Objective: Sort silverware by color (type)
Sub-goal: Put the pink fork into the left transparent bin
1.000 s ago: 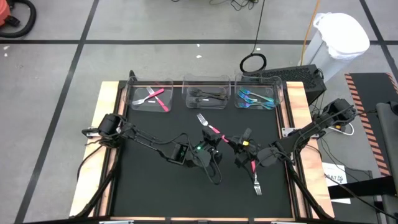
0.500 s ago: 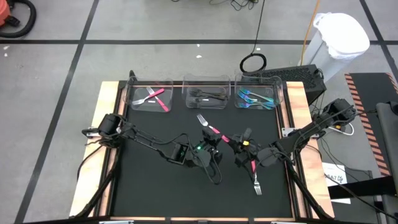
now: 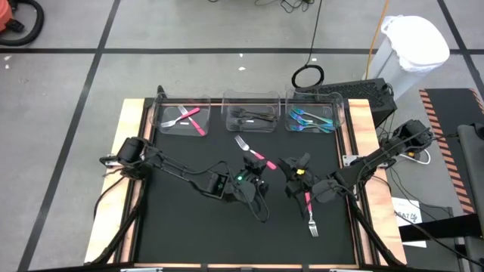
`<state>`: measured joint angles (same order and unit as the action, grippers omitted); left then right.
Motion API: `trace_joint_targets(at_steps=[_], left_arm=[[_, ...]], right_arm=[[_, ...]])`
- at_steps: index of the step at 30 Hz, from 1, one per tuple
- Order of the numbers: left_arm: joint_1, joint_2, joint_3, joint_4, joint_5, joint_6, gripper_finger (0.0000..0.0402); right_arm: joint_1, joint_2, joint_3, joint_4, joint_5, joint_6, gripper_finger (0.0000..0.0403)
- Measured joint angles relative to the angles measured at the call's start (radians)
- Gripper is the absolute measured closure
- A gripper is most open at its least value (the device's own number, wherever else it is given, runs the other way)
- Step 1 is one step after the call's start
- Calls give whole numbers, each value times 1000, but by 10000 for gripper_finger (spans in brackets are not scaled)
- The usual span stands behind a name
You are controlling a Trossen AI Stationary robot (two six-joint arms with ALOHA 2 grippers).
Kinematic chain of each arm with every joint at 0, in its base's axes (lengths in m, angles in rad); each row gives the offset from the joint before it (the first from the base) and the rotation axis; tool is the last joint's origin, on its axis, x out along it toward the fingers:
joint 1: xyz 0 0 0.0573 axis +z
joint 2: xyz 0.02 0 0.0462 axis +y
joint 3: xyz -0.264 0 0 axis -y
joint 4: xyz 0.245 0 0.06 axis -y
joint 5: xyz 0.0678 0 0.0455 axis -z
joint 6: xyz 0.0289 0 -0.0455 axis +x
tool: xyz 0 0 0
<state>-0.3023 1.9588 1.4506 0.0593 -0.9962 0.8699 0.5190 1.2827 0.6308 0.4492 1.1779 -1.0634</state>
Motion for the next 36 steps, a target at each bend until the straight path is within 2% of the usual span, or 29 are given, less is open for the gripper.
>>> trace_joint_targets(at_steps=[5,7,14,16,28,36], left_arm=[[-6,-49,0,-12,1,-18,379],[-6,-79,0,-64,2,-60,379],[2,-163,-5,-453,-3,-399,379],[10,-184,-35,-498,-16,-462,379],[105,-366,-385,-318,-25,-499,379],[181,-426,-480,-273,-1,-489,379]], right_arm=[[0,0,0,-32,1,-4,237],[0,0,0,-38,1,-4,236],[19,0,0,-35,20,-20,236],[21,0,0,-35,29,-28,236],[21,0,0,-35,26,-40,236],[21,0,0,-35,24,-41,236]])
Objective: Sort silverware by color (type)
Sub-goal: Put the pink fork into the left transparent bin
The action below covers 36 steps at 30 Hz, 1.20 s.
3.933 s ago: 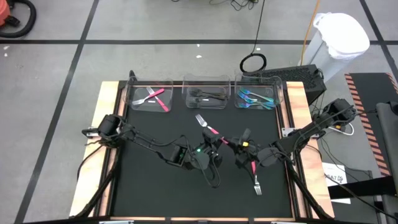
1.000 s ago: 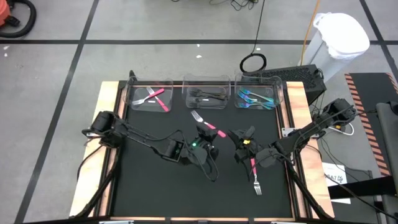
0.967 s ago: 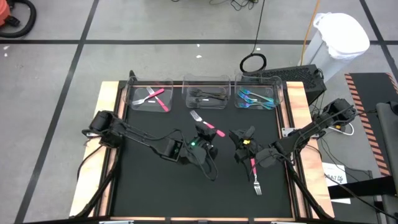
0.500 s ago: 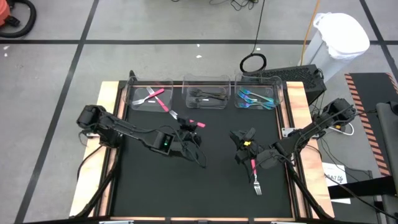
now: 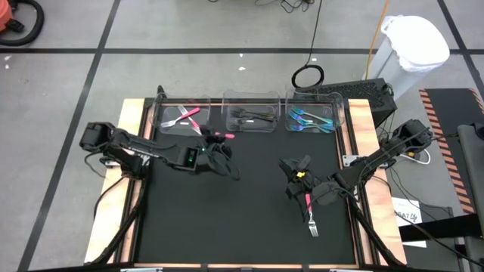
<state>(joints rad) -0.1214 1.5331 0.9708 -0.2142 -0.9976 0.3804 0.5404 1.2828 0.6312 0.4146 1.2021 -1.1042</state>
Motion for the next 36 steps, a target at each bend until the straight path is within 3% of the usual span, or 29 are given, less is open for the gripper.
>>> trace_joint_targets(at_steps=[17,27,36], left_arm=[[163,-58,-57,-12,-27,25,373],[234,-289,-356,219,24,19,379],[243,-366,-491,362,-1,26,379]], right_arm=[[0,0,0,-1,1,0,236],[1,0,0,-3,1,18,236],[-2,0,0,12,-30,24,236]])
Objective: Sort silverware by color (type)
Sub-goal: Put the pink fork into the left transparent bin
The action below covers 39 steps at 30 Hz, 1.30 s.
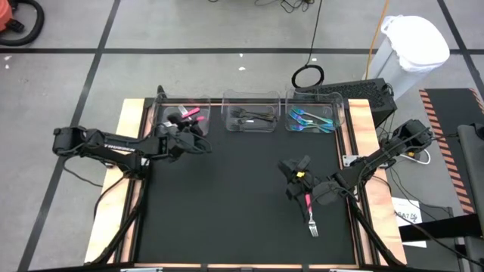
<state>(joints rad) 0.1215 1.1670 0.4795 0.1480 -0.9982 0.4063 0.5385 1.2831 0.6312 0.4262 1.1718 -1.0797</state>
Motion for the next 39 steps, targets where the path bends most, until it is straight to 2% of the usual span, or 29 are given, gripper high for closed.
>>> trace_joint_targets(at_steps=[10,21,31,39], left_arm=[[70,0,-11,15,-2,-9,369],[152,0,-11,15,164,-34,363],[202,1,-12,-108,210,-109,362],[217,4,-64,-105,211,-116,361]], right_arm=[[0,0,0,10,-22,8,236],[0,0,0,10,-20,2,236],[0,0,0,10,-20,2,236],[0,0,0,10,-20,2,236]])
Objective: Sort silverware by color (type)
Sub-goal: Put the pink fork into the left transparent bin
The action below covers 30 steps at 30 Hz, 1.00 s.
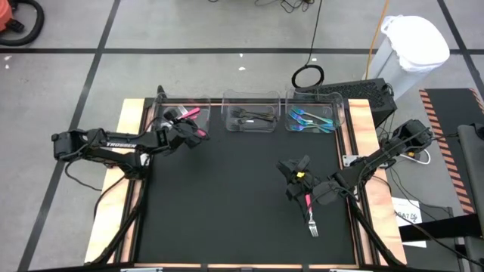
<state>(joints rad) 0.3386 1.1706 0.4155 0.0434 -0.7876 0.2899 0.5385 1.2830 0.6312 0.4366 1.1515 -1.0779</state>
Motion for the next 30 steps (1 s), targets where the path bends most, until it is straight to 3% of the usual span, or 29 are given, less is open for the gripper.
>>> trace_joint_targets(at_steps=[7,20,30], left_arm=[[2,0,-7,15,0,-23,358],[33,0,-7,47,0,-57,278],[33,0,-8,62,60,-75,273]], right_arm=[[0,0,0,0,-3,3,236],[0,0,0,0,-3,2,236],[0,0,0,0,-4,1,236]])
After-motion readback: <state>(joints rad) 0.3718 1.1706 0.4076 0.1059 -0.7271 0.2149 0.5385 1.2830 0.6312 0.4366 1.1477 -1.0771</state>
